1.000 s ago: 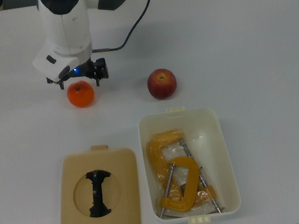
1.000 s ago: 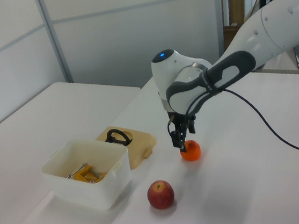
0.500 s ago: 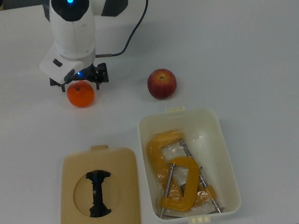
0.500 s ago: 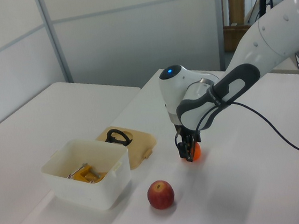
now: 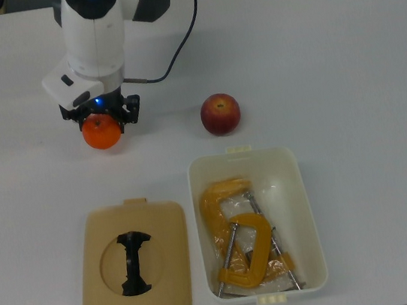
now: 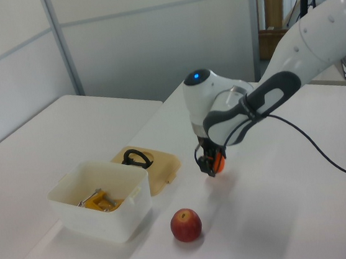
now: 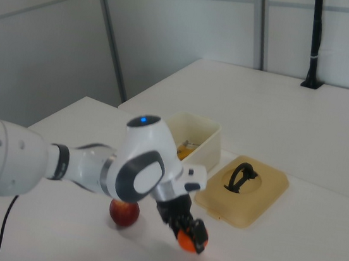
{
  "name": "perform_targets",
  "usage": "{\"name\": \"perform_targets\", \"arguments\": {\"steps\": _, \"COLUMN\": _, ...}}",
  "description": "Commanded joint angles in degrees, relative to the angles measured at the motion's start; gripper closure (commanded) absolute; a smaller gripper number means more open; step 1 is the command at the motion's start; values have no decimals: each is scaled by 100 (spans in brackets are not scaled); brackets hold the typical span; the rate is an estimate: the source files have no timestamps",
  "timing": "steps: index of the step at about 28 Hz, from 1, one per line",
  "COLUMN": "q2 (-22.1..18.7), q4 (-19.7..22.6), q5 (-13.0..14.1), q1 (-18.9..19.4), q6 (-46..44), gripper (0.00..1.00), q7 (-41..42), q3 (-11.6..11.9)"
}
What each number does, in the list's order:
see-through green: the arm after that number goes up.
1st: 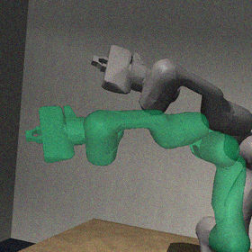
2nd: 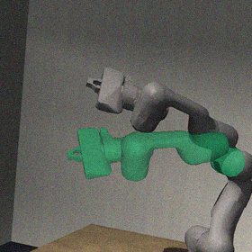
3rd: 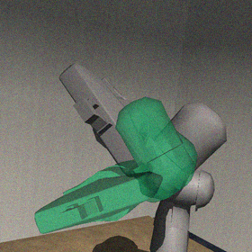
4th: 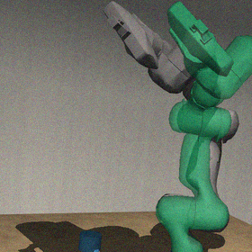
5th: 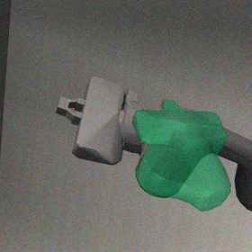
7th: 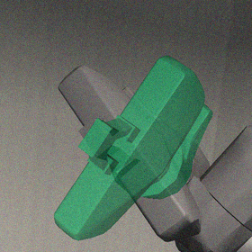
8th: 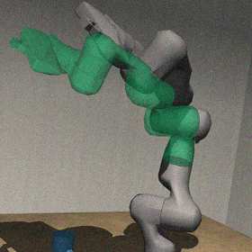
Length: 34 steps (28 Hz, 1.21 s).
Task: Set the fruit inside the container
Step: 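Carry the orange over the white container and release it inside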
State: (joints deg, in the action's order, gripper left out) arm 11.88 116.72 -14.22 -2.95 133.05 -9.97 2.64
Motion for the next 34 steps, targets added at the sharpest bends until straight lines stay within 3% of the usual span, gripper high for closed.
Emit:
{"name": "perform_targets", "arguments": {"steps": 1, "q2": -432, "q4": -491, "q5": 471, "q1": 84, "q6": -594, "gripper": 100, "q7": -85, "q3": 52}}
{"name": "perform_targets", "arguments": {"steps": 6, "q2": -265, "q4": -1616, "q5": 1254, "q1": 198, "q6": -1131, "gripper": 100, "q7": -190, "q3": 52}}
{"name": "perform_targets", "arguments": {"steps": 9, "q2": -55, "q4": -2134, "q5": 1413, "q1": 399, "q6": -1132, "gripper": 100, "q7": -802, "q3": 52}}
{"name": "perform_targets", "arguments": {"steps": 13, "q2": 305, "q4": -2601, "q5": 1378, "q1": 689, "q6": -1097, "gripper": 100, "q7": -1472, "q3": 35}}
{"name": "perform_targets", "arguments": {"steps": 15, "q2": 674, "q4": -2996, "q5": 1265, "q1": 936, "q6": -1079, "gripper": 100, "q7": -1955, "q3": 35}}
{"name": "perform_targets", "arguments": {"steps": 18, "q2": 1061, "q4": -3401, "q5": 914, "q1": 1199, "q6": -1070, "gripper": 100, "q7": -2491, "q3": 26}}
{"name": "perform_targets", "arguments": {"steps": 19, "q2": 1227, "q4": -3506, "q5": 677, "q1": 1348, "q6": -1027, "gripper": 100, "q7": -2797, "q3": 26}}
{"name": "perform_targets", "arguments": {"steps": 24, "q2": 1519, "q4": -3551, "q5": 385, "q1": 1657, "q6": -439, "gripper": 98, "q7": -3432, "q3": 34}}
{"name": "perform_targets", "arguments": {"steps": 26, "q2": 1712, "q4": -3630, "q5": 140, "q1": 1780, "q6": -279, "gripper": 87, "q7": -3801, "q3": 35}}
{"name": "perform_targets", "arguments": {"steps": 27, "q2": 1782, "q4": -3709, "q5": 26, "q1": 1824, "q6": -279, "gripper": 71, "q7": -3924, "q3": 35}}
{"name": "perform_targets", "arguments": {"steps": 29, "q2": 1914, "q4": -3788, "q5": -168, "q1": 1894, "q6": -288, "gripper": 0, "q7": -4144, "q3": 26}}
{"name": "perform_targets", "arguments": {"steps": 31, "q2": 1932, "q4": -3754, "q5": -361, "q1": 1947, "q6": -305, "gripper": 0, "q7": -4355, "q3": 26}}
{"name": "perform_targets", "arguments": {"steps": 34, "q2": 1880, "q4": -3736, "q5": -362, "q1": 1947, "q6": -341, "gripper": 0, "q7": -4295, "q3": 26}}
